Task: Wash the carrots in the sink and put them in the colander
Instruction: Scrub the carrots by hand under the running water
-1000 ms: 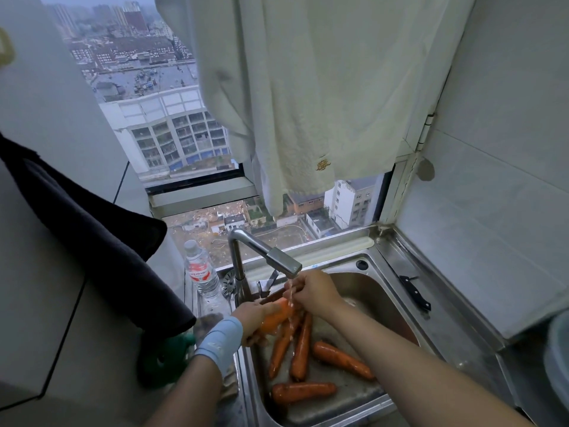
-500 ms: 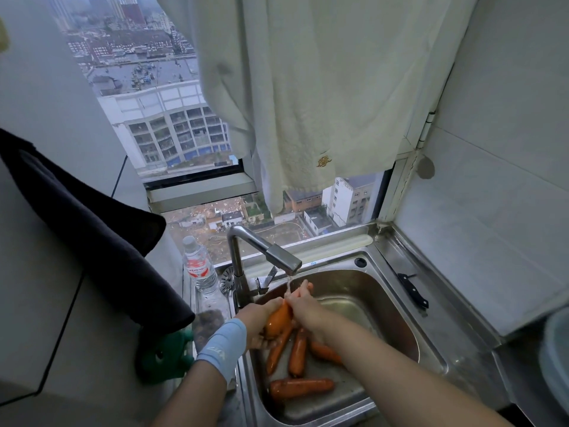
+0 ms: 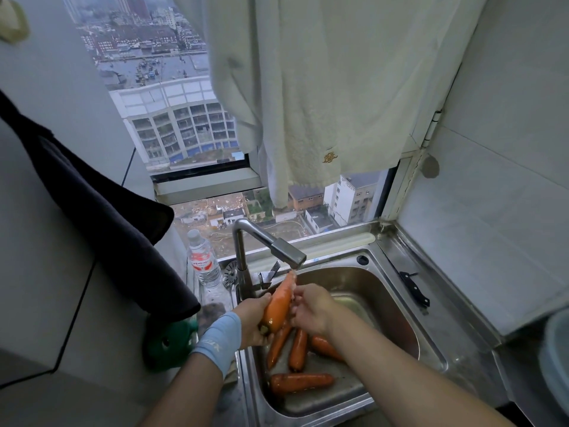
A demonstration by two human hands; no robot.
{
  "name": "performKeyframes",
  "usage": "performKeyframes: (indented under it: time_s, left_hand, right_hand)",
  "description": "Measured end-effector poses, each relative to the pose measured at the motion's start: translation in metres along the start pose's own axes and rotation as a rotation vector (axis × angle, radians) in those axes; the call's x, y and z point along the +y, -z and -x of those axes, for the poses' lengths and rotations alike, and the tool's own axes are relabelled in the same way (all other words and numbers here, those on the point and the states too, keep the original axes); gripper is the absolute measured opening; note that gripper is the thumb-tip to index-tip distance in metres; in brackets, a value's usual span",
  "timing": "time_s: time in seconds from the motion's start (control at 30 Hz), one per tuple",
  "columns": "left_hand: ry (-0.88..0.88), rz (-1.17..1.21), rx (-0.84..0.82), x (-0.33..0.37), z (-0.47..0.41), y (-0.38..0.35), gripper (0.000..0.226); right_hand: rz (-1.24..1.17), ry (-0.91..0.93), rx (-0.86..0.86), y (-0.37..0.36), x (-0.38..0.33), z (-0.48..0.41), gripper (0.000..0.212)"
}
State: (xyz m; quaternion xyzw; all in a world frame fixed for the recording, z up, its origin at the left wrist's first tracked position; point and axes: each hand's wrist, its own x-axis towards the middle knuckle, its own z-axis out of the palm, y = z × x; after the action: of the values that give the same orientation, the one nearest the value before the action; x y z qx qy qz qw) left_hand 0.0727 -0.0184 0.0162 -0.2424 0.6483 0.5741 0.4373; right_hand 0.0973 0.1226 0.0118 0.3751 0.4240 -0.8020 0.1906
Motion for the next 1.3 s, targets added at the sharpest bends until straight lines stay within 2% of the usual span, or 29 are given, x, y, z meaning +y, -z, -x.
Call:
performKeyframes:
  time_s: [0.03, 0.17, 0.27, 0.4, 0.43, 0.53, 0.67, 0.8, 0.83, 0.9, 0.93, 1.0, 1.03, 1.07, 1.23, 1.3]
  left_hand:
    - [-0.014, -0.027, -0.001, 0.000, 0.000, -0.002, 0.042]
    - [-0.021, -0.087, -0.087, -0.003, 0.001, -0.006, 0.054]
    - [-0.054, -0.229, -0.189, -0.004, 0.003, -0.010, 0.052]
    - [-0.125, -0.421, -0.135, -0.001, 0.005, -0.019, 0.040]
    - [-0.131, -0.453, -0.120, 0.000, 0.005, -0.021, 0.035]
    - [-0.151, -0.608, -0.057, 0.006, 0.006, -0.023, 0.038]
    - [-0.171, -0.751, -0.068, 0.010, 0.007, -0.024, 0.043]
    - [-0.212, -0.883, -0.115, 0.011, 0.013, -0.027, 0.036]
    - [-0.197, -0.848, -0.129, 0.012, 0.013, -0.026, 0.040]
    - [-0.121, -0.732, -0.170, 0.014, 0.012, -0.021, 0.048]
    - [-0.082, -0.672, -0.187, 0.013, 0.011, -0.017, 0.050]
    - [-0.019, -0.557, -0.215, 0.009, 0.009, -0.011, 0.051]
    - [-0.001, -0.505, -0.233, 0.007, 0.008, -0.010, 0.051]
    - [0.008, -0.464, -0.249, 0.004, 0.005, -0.009, 0.051]
    - [0.000, -0.652, -0.184, 0.007, 0.003, -0.011, 0.049]
    - [0.006, -0.634, -0.118, 0.016, 0.001, -0.011, 0.044]
  right_hand:
    - [0.055, 0.006, 0.007, -0.001, 0.003, -0.003, 0.017]
    - [0.132, 0.044, 0.129, -0.003, 0.005, -0.017, 0.038]
    - [0.108, 0.059, 0.252, -0.007, 0.000, -0.019, 0.045]
    - [0.128, 0.080, 0.393, 0.000, 0.001, -0.050, 0.074]
    - [0.160, 0.071, 0.398, 0.000, 0.001, -0.052, 0.074]
    - [0.343, 0.052, 0.325, -0.013, 0.008, -0.023, 0.049]
    - [0.448, 0.133, 0.352, -0.019, 0.010, 0.007, 0.039]
    - [0.461, 0.091, 0.470, -0.015, 0.000, -0.004, 0.072]
    - [0.437, 0.105, 0.483, -0.010, -0.002, -0.016, 0.082]
    - [0.360, 0.126, 0.423, -0.004, -0.003, -0.036, 0.094]
    - [0.288, 0.131, 0.350, -0.001, -0.001, -0.036, 0.086]
    - [0.179, 0.150, 0.169, -0.002, -0.001, -0.013, 0.047]
    - [0.166, 0.156, 0.099, -0.002, -0.001, -0.005, 0.031]
    - [0.170, 0.165, 0.055, 0.001, -0.002, -0.005, 0.025]
    - [0.467, 0.297, 0.075, 0.003, 0.000, -0.002, 0.049]
    - [0.541, 0.306, 0.079, 0.005, 0.003, 0.000, 0.057]
